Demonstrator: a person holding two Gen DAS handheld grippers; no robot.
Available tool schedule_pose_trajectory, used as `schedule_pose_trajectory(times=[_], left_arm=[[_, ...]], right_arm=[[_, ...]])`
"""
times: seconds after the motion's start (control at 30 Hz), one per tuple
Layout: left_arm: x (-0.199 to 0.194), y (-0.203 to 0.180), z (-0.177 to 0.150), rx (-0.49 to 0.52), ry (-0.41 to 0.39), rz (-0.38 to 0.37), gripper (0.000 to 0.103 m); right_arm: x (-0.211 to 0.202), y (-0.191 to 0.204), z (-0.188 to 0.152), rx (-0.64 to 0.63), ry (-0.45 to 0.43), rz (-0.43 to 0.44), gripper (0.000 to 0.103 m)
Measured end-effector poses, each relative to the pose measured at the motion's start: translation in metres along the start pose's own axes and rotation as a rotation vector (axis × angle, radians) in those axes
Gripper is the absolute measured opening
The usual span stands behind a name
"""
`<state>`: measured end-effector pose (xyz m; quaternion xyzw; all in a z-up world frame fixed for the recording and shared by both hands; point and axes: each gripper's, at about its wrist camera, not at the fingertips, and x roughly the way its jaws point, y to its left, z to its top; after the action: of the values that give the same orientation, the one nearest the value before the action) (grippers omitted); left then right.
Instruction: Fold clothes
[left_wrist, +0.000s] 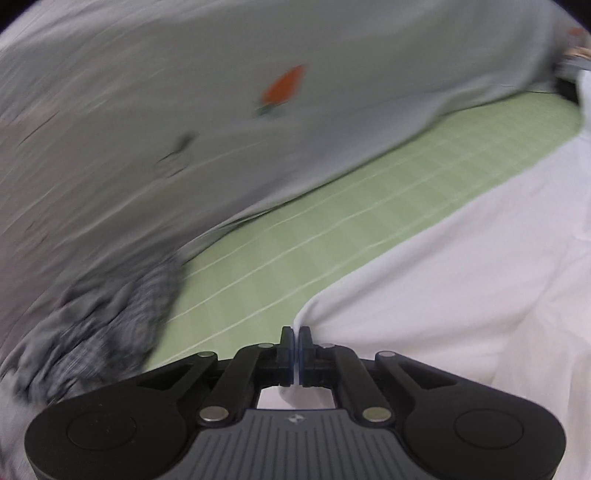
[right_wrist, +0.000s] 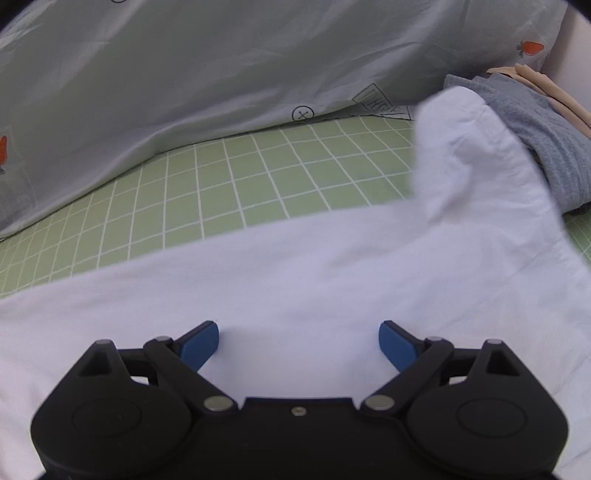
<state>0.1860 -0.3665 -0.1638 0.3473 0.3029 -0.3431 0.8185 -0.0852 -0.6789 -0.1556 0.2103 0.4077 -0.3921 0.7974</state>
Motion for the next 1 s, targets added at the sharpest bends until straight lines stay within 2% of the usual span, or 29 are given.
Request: schedule_pose_trajectory(times=[0.13,0.23,0.37,0.6,0.67,0.73,0.77,0.83,0.9,0.93,1.0], left_arm=[[0.009,0.029,-0.018,-0.086,0.063,0.055,0.004],[0.01,0.04,-0.03,-0.197,0.096,0.051,0.004],[0.007,0.028,-0.034,-0.178,0.104,0.09,0.003],[0.008,0.027,-0.033,-0.273,0.118,0.111,0.002],[0.009,0.027,-0.031,-0.286,0.124,0.119,0.002],[0.01,0.026,-0.03,-0.299,0.13,0.125,0.002],[0.011,0.026,-0.029,-0.307,0.134,0.129,0.002],[0.012,0.026,-0.028,-0.317,0.142,0.136,0.002],[0.012,0.024,-0.026,-0.31,0.148,0.144,0.002],[0.013,0.023,-0.026,-0.302,0.151,0.147,0.002],[0.014,0.022,-0.025,-0.284,0.156,0.152,0.002]], right_arm=[[0.001,-0.006,0.0,0.025,0.004,0.0,0.095],[0.003,-0.013,0.002,0.041,0.0,-0.021,0.095],[0.001,-0.044,0.005,0.149,-0.035,-0.082,0.095],[0.006,-0.107,0.001,0.3,-0.044,-0.232,0.094],[0.008,-0.119,-0.005,0.332,-0.041,-0.247,0.093],[0.01,-0.127,-0.011,0.359,-0.038,-0.245,0.088],[0.01,-0.128,-0.013,0.359,-0.047,-0.24,0.083],[0.009,-0.127,-0.016,0.339,-0.075,-0.214,0.059],[0.008,-0.125,-0.014,0.293,-0.092,-0.178,0.017],[0.008,-0.124,-0.01,0.274,-0.091,-0.135,0.008],[-0.001,-0.123,-0.004,0.223,-0.113,-0.111,0.005]])
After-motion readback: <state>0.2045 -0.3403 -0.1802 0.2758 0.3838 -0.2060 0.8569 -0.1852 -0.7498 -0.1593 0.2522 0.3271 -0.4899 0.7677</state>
